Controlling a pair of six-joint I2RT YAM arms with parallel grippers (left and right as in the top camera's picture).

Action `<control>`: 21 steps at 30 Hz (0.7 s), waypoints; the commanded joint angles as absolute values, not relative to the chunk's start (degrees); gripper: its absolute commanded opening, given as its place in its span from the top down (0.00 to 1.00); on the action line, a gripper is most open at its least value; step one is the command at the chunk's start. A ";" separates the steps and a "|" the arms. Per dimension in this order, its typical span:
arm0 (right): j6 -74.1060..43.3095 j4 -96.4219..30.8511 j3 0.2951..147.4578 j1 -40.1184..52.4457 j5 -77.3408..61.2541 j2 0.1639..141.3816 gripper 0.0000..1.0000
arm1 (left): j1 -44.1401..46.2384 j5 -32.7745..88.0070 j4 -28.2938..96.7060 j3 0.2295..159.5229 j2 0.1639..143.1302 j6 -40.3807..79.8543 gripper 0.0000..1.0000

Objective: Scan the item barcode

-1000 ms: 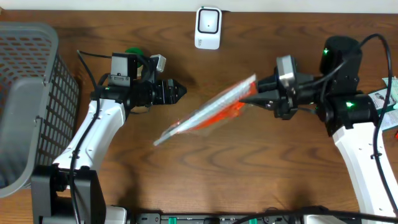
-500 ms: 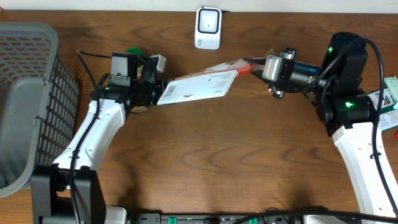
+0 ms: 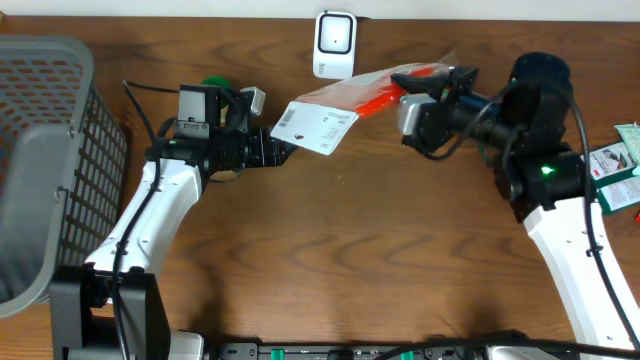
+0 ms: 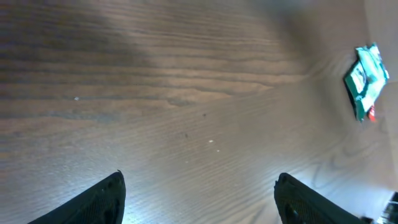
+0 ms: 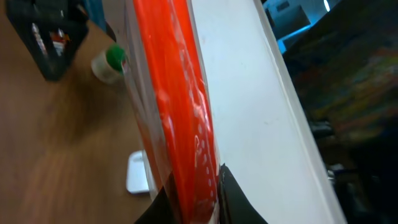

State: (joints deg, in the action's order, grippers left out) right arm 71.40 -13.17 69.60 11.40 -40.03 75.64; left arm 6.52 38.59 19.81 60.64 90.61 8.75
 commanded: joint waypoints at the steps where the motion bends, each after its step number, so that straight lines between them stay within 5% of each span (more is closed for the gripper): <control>1: 75.48 -12.99 69.91 13.19 -35.11 74.70 0.99 | 6.37 36.62 17.45 59.77 91.11 9.89 0.23; 21: 73.12 -16.03 69.91 13.61 -34.96 74.08 0.99 | 1.58 53.89 -8.29 59.79 91.11 45.41 0.23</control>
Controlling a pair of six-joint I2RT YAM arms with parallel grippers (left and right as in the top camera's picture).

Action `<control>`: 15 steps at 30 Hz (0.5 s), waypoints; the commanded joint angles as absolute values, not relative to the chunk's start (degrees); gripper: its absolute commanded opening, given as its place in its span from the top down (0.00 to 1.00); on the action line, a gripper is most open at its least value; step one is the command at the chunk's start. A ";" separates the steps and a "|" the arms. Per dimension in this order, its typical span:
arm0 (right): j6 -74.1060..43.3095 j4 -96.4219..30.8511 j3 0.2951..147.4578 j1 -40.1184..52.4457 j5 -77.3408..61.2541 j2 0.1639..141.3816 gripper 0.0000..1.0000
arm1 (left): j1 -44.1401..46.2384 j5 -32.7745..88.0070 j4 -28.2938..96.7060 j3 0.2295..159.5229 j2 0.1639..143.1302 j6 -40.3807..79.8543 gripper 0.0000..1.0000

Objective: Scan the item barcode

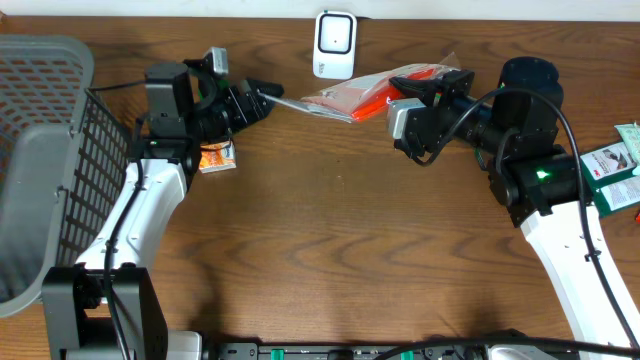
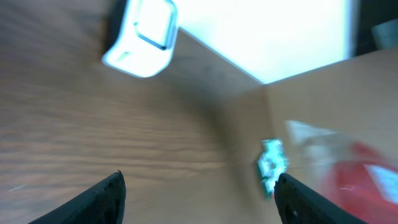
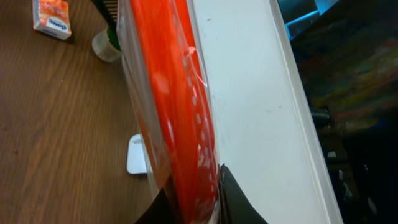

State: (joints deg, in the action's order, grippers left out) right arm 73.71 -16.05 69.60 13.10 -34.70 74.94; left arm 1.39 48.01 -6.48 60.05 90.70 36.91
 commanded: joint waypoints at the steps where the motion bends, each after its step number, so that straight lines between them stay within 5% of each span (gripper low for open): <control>1: 73.12 -16.08 69.91 13.61 -34.94 74.08 0.99 | 1.58 54.13 -9.02 59.79 91.11 47.86 0.23; 15: 73.08 -16.36 69.91 13.58 -31.27 74.08 0.99 | 1.74 63.94 -9.34 59.79 91.11 74.70 0.23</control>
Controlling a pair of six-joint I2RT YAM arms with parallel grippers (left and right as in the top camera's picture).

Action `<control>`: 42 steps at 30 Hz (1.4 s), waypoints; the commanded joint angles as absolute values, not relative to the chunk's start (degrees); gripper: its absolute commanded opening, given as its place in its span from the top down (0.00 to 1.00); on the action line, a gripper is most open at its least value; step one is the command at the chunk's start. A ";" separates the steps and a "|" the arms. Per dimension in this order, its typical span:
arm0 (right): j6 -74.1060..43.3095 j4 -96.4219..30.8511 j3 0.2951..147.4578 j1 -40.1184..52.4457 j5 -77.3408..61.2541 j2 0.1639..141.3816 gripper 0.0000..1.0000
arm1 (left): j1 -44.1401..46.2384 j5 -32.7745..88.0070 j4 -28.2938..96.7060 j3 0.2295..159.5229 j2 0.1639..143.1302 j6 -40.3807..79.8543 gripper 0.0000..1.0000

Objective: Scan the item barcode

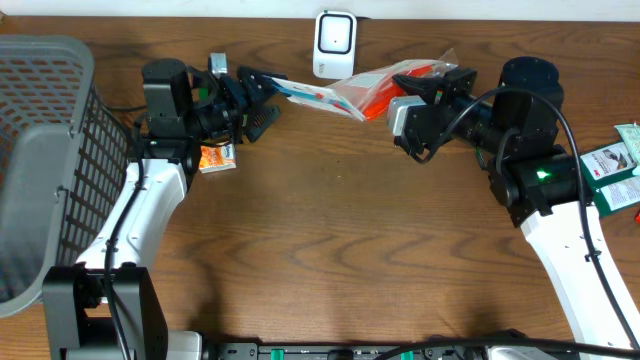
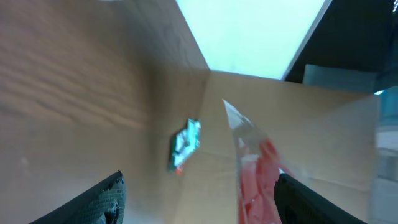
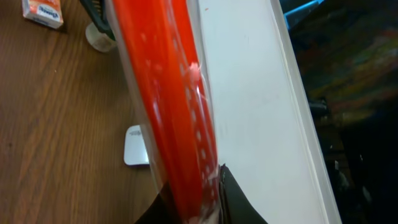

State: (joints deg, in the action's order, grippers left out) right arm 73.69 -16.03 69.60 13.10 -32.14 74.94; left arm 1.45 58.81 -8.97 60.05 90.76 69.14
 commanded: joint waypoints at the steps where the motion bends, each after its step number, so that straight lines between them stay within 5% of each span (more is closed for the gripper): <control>1: 73.08 -16.53 69.91 13.58 -31.07 74.08 0.99 | 1.78 64.97 -9.34 59.77 91.11 74.70 0.24; 15: 73.06 -18.35 69.89 13.58 -29.80 74.11 0.99 | 6.98 65.84 -10.15 59.79 91.11 87.68 0.28; 22: 73.08 -18.98 69.89 13.56 -28.73 74.11 0.99 | 9.98 62.67 -23.14 59.79 91.11 98.06 0.28; 30: 73.08 -19.42 69.89 13.56 -28.08 74.11 0.99 | 10.74 58.92 -31.62 59.79 91.11 101.89 0.37; 35: 73.08 -19.57 69.91 13.54 -27.18 74.11 0.99 | 11.05 58.89 -31.64 59.79 91.11 101.82 0.56; 37: 73.08 -19.66 69.89 13.54 -26.68 74.11 0.99 | 11.25 59.40 -31.59 59.79 91.11 99.98 0.56; 42: 73.08 -19.79 69.89 13.54 -25.58 74.15 0.99 | 11.33 65.39 -26.11 59.77 91.11 97.76 0.35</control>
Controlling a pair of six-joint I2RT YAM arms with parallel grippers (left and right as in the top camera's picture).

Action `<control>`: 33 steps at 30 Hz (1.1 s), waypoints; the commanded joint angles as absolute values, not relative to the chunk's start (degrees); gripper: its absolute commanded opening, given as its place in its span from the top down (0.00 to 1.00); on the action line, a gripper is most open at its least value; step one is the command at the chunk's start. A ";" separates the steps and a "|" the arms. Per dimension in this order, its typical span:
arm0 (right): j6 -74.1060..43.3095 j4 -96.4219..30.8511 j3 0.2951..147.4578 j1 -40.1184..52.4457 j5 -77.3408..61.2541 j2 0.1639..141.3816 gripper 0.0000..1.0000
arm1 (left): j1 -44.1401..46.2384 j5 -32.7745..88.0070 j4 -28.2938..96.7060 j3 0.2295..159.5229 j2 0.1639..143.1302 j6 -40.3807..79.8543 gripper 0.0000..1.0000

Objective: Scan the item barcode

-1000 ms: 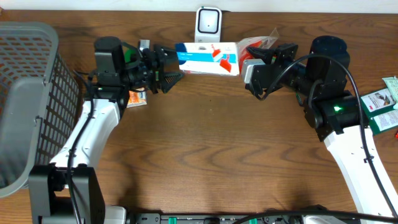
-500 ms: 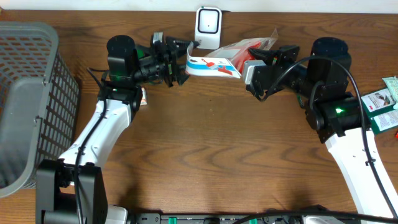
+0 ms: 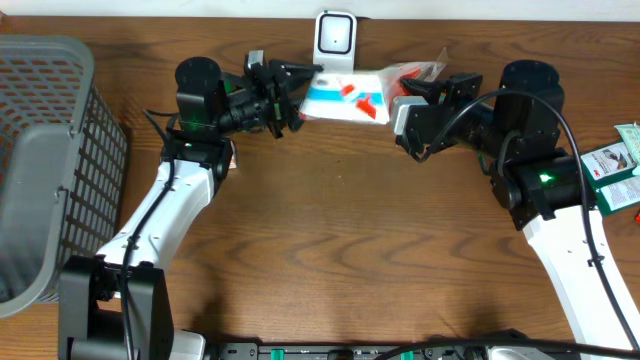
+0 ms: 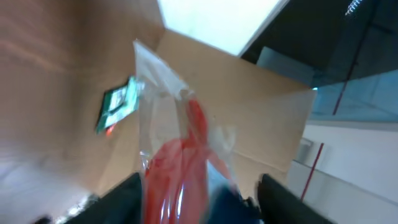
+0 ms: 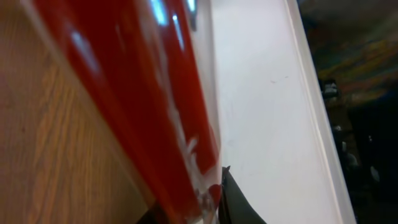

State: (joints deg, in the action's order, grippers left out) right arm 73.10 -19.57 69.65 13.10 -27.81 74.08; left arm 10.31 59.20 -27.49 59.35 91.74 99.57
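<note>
The item is a clear bag (image 3: 345, 98) holding red pieces, with a white and blue label facing up. It hangs in the air just in front of the white scanner (image 3: 335, 40). My right gripper (image 3: 400, 95) is shut on the bag's right end; in the right wrist view the bag (image 5: 143, 93) fills the frame above that gripper (image 5: 193, 205). My left gripper (image 3: 292, 97) is open around the left end. In the left wrist view the blurred bag (image 4: 177, 162) sits between the spread fingers of the gripper (image 4: 198, 199).
A grey mesh basket (image 3: 40, 170) stands at the left edge of the table. A green packet (image 3: 618, 165) lies at the right edge, also visible from the left wrist as a green packet (image 4: 118, 106).
My left gripper has moved right, and the bag's left end is now between its open fingers. The bag has turned flatter, label side up, below the scanner. The right gripper still holds it.
First my right gripper held the bag with its white label hanging left, and my left gripper was lower on the table. Then the left gripper was up at the back by the bag's tip, bag edge-on. Now the left fingers straddle its end.
</note>
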 commanded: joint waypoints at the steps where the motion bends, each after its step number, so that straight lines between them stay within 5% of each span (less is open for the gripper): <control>1: 73.10 -19.77 69.89 13.54 -25.54 74.15 0.99 | 11.33 65.43 -24.27 59.77 91.11 96.99 0.34; 8: 73.08 -20.60 69.89 13.54 -23.51 74.17 0.99 | 10.37 66.15 -12.69 59.77 91.44 93.91 0.30; 33: 72.88 -21.47 69.89 13.52 -21.85 74.17 0.99 | 17.93 70.59 -22.24 59.79 91.42 105.27 0.34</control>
State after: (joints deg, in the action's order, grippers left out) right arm 72.73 -20.32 70.24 12.82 -22.26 72.99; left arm 14.57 63.29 -20.60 59.02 92.60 102.89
